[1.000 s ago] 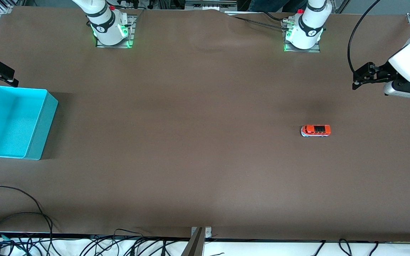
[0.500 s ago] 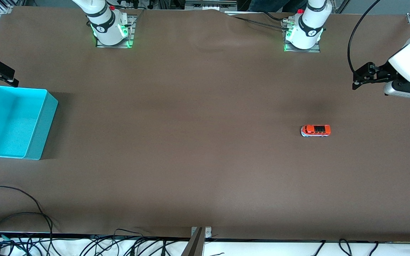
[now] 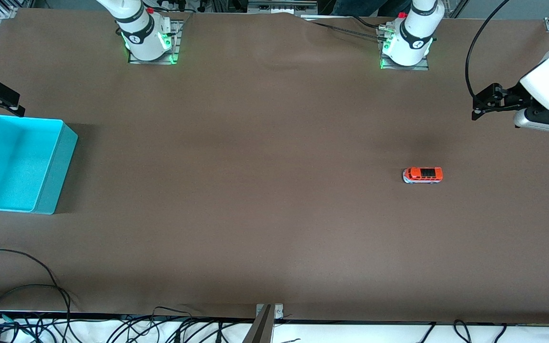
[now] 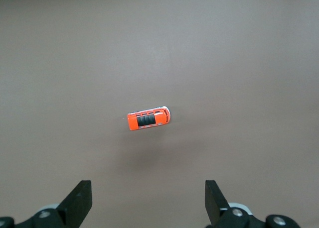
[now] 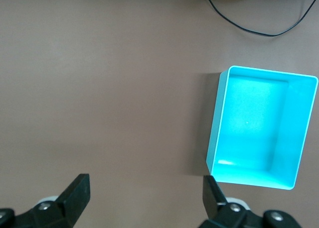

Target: Wind up bus and store in blue box

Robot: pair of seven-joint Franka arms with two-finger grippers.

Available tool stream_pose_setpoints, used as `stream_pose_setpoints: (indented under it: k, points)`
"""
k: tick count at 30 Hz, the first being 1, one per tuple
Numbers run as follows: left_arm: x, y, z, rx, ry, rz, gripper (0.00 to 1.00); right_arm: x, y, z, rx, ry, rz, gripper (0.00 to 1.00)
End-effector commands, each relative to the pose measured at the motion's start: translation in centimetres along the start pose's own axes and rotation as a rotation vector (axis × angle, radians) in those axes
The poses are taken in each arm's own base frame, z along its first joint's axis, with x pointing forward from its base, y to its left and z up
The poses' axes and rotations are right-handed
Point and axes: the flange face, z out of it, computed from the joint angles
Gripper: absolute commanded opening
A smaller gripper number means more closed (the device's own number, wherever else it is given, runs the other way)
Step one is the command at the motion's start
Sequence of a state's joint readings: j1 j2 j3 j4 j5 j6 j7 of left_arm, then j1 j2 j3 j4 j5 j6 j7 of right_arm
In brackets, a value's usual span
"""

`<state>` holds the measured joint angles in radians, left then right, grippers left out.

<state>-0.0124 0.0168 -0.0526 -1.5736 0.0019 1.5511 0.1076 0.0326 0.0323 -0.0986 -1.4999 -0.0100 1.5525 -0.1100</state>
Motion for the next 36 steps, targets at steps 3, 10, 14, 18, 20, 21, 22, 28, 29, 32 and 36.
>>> stream_pose_setpoints:
  k: [3, 10, 14, 18, 20, 21, 22, 28, 29, 32, 36]
  points:
    - [0.0, -0.1, -0.8, 0.018, 0.004, 0.025, 1.00, 0.2, -0.2, -0.7, 0.012, 0.021, 0.012, 1.00]
    - [0.1, -0.1, -0.7, 0.018, 0.002, 0.025, 1.00, 0.2, -0.2, -0.8, 0.011, 0.022, 0.012, 1.00]
    - [0.1, 0.1, -0.7, 0.018, 0.002, 0.028, 1.00, 0.2, -0.2, -0.8, 0.012, 0.023, 0.012, 1.00]
    - [0.1, 0.2, -0.5, 0.016, -0.001, 0.029, 1.00, 0.2, -0.2, -0.8, 0.011, 0.022, 0.012, 1.00]
    - [0.2, 0.4, -0.4, 0.016, -0.002, 0.032, 1.00, 0.1, -0.2, -0.9, 0.012, 0.024, 0.012, 1.00]
    - [0.2, 0.4, -0.4, 0.016, -0.002, 0.032, 1.00, 0.1, -0.2, -0.9, 0.012, 0.024, 0.012, 1.00]
    - [0.2, 0.4, -0.4, 0.016, -0.004, 0.032, 1.00, 0.2, -0.2, -0.9, 0.010, 0.025, 0.012, 1.00]
    - [0.8, 0.3, 0.7, 0.015, -0.022, 0.036, 1.00, 0.2, -0.3, -0.9, 0.012, 0.026, 0.010, 1.00]
    - [0.8, 0.3, 0.7, 0.016, -0.022, 0.034, 1.00, 0.2, -0.3, -0.9, 0.011, 0.025, 0.010, 1.00]
    - [0.8, 0.3, 0.7, 0.019, -0.023, 0.036, 1.00, 0.2, -0.3, -0.9, 0.010, 0.025, 0.010, 1.00]
    - [0.9, 0.0, 0.8, 0.015, -0.024, 0.043, 1.00, 0.2, -0.3, -0.9, 0.010, 0.027, 0.010, 1.00]
